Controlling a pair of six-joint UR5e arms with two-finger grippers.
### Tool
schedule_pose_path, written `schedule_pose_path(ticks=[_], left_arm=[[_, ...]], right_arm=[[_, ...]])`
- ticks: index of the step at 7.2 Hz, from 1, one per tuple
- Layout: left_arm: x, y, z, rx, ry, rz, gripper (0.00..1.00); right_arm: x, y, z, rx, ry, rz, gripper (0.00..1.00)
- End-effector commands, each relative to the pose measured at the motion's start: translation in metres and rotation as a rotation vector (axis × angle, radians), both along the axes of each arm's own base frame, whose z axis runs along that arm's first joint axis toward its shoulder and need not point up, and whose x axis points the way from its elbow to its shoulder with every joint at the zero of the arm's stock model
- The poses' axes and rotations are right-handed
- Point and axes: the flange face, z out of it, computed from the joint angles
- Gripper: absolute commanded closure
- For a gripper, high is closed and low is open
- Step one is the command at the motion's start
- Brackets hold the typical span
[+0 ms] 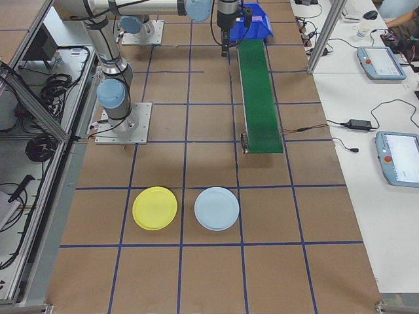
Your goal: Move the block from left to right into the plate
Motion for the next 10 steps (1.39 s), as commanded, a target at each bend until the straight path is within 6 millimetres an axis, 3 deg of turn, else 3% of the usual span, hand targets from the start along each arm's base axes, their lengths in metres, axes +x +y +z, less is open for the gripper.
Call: schedule_pose_path(ticks=[1,2,4,5,6,7,8,10], left_arm=[[0.067,-0.025,-0.015,0.025,0.013,0.093,0.00],[0.096,-0.053,-0.043,0.034,0.015,0.008,0.00],[0.134,-0.121,-0.114,-0.012,0.005,-0.019,0.00],[0.145,-0.159,-0.151,-0.097,-0.013,-0.019,0.00],[0.153,-0.194,-0.162,-0.137,-0.023,-0.028,0.00],[0.159,-0.219,-0.190,-0.119,-0.023,-0.024,0.00],[0.163,-0.236,-0.210,-0.115,-0.019,-0.025,0.00],[0.165,-0.248,-0.232,-0.121,-0.018,-0.026,0.00]], right_arm=[[0.000,0.000,0.000,0.001,-0.001,0.000,0.00],[0.000,0.000,0.000,0.001,0.000,0.000,0.00],[0.000,0.000,0.000,0.001,-0.001,0.000,0.00],[0.000,0.000,0.000,0.002,-0.001,0.000,0.00],[0.000,0.000,0.000,0.001,-0.001,0.000,0.00],[-0.001,0.000,-0.001,0.002,-0.001,-0.002,0.00],[-0.001,0.000,-0.001,0.002,-0.001,-0.002,0.00],[-0.001,0.000,-0.001,0.002,-0.001,-0.002,0.00]])
